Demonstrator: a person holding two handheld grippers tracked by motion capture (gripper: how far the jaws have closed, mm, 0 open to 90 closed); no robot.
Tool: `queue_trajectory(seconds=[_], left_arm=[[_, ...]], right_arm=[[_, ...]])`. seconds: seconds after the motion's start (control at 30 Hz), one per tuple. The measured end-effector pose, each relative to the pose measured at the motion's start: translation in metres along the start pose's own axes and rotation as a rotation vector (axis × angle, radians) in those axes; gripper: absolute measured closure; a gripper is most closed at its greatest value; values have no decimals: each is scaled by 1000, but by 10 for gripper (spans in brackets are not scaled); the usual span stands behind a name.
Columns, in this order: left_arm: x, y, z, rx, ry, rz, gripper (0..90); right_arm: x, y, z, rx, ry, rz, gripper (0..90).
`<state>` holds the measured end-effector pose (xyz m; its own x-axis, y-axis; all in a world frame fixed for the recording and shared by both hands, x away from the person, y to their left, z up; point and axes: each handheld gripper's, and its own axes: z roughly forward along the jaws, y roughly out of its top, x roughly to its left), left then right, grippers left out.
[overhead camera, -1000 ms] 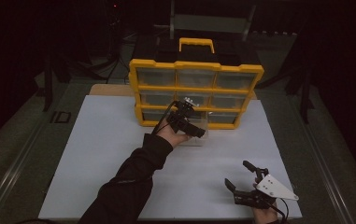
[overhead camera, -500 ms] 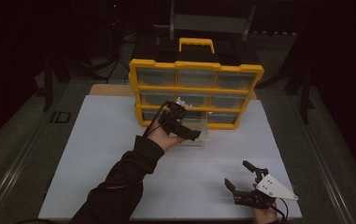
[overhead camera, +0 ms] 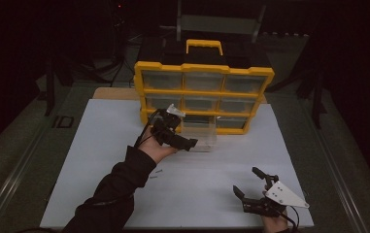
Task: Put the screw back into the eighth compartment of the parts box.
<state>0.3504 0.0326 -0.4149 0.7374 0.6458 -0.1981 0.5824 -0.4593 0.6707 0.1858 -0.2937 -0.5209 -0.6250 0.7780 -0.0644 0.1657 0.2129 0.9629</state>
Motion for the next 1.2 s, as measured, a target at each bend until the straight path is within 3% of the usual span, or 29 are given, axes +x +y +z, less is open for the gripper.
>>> queue_trajectory(seconds=[0.33, 0.5, 0.87, 1.2], left_arm=[[9, -22, -17, -23, -7, -1, 57], [11, -35, -26, -43, -20, 22, 57], [11, -55, -33, -62, -49, 63, 58], [17, -80, -31, -66, -82, 62, 61]], right_arm=[[0, 0, 0, 2, 1, 2, 101], [0, 0, 0, 5, 3, 1, 102], [0, 0, 0, 6, 3, -1, 102], [1, 0, 0, 5, 2, -2, 102]])
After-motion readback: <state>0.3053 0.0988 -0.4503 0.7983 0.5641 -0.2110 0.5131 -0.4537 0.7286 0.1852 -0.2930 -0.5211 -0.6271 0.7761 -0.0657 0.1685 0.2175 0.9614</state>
